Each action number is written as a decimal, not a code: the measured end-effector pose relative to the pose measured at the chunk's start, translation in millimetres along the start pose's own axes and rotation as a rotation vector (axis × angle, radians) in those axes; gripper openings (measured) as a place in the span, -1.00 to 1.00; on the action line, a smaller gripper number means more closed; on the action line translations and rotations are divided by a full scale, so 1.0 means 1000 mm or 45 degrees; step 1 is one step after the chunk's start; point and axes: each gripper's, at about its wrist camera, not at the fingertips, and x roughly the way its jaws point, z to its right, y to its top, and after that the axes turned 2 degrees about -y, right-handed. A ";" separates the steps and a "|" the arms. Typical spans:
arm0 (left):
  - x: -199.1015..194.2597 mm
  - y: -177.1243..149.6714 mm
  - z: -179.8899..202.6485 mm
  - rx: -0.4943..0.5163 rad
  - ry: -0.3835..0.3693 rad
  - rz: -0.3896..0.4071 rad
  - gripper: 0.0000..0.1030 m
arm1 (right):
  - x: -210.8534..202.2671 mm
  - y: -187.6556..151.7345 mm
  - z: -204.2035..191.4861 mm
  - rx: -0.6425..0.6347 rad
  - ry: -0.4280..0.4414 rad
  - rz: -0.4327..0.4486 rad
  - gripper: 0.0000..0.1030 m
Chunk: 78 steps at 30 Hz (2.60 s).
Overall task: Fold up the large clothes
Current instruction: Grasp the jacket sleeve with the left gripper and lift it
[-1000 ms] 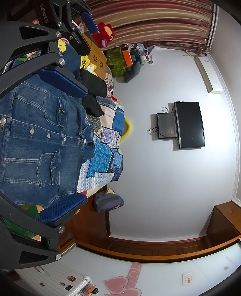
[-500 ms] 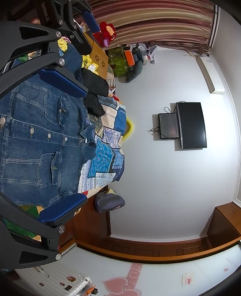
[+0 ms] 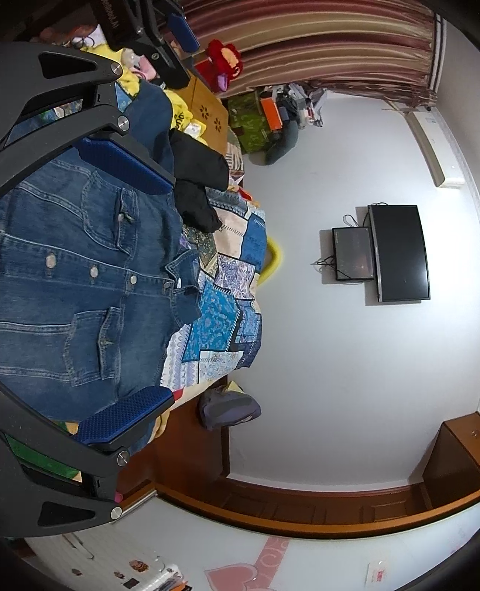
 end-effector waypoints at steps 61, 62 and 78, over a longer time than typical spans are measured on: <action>0.193 -0.039 -0.372 -0.747 0.334 -0.418 -0.87 | 0.166 -0.014 0.014 -0.018 -0.011 -0.496 1.00; 0.192 -0.026 -0.362 -0.720 0.312 -0.397 -0.87 | 0.163 -0.010 0.017 -0.016 -0.007 -0.480 1.00; 0.229 0.090 -0.092 -0.294 -0.165 -0.305 -0.88 | 0.145 0.001 0.058 -0.023 0.093 -0.411 1.00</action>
